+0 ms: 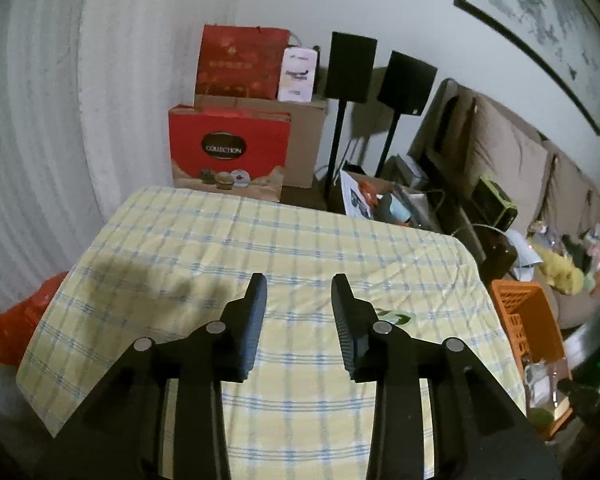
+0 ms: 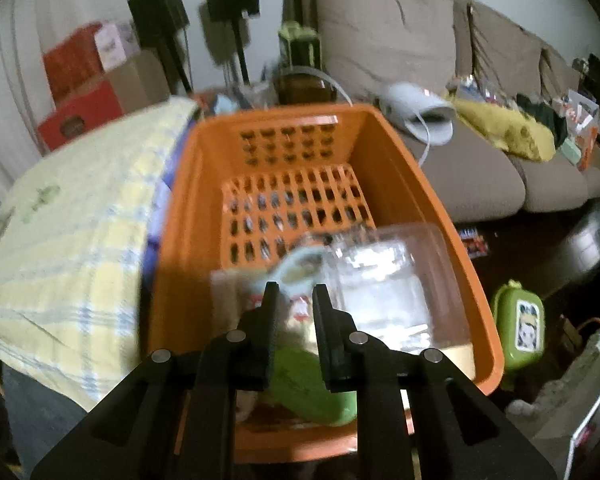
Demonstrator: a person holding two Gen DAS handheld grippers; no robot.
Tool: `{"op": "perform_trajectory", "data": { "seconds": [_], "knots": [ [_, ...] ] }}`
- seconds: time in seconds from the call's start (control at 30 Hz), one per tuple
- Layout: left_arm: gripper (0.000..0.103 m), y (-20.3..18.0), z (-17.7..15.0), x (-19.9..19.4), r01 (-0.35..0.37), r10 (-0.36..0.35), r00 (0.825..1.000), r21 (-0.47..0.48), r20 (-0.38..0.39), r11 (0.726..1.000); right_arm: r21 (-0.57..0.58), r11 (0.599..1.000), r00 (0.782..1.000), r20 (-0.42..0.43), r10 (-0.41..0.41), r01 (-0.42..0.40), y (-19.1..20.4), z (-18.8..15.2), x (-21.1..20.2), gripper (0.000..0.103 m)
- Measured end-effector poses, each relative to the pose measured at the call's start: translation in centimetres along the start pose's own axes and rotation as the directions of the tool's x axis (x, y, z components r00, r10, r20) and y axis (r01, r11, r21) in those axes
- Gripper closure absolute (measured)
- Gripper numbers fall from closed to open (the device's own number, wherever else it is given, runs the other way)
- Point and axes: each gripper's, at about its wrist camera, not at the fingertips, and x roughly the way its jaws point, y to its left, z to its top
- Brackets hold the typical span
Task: Organize objects
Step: 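Move the left gripper over the light-green clothespin clip on the tablecloth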
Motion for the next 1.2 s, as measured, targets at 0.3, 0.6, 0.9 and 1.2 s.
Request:
{"op": "perform_trajectory", "data": {
  "seconds": [0.3, 0.6, 0.9, 1.2],
  "knots": [
    [0.064, 1.2, -0.5, 2.9, 0.066, -0.055, 0.992, 0.087, -0.118, 0.994, 0.158, 0.987, 0.998, -0.049, 0.038, -0.030, 0.4, 1.4, 1.5, 0.085],
    [0.066, -4.2, -3.2, 6.8, 0.259, -0.207, 0.946, 0.199, -0.248, 0.945, -0.156, 0.946, 0.952, -0.159, 0.261, -0.286, 17.8, 7.9, 5.1, 0.060],
    [0.071, -4.9, -4.0, 8.9, 0.307, -0.246, 0.923, 0.181, -0.295, 0.934, -0.383, 0.856, 0.928, -0.273, 0.253, -0.346, 28.0, 9.0, 12.4, 0.059],
    [0.079, -4.1, -4.7, 10.5, 0.340, -0.277, 0.901, 0.146, -0.335, 0.929, -0.380, 0.818, 0.898, -0.271, 0.348, -0.432, 29.3, 9.9, 12.6, 0.059]
  ]
}}
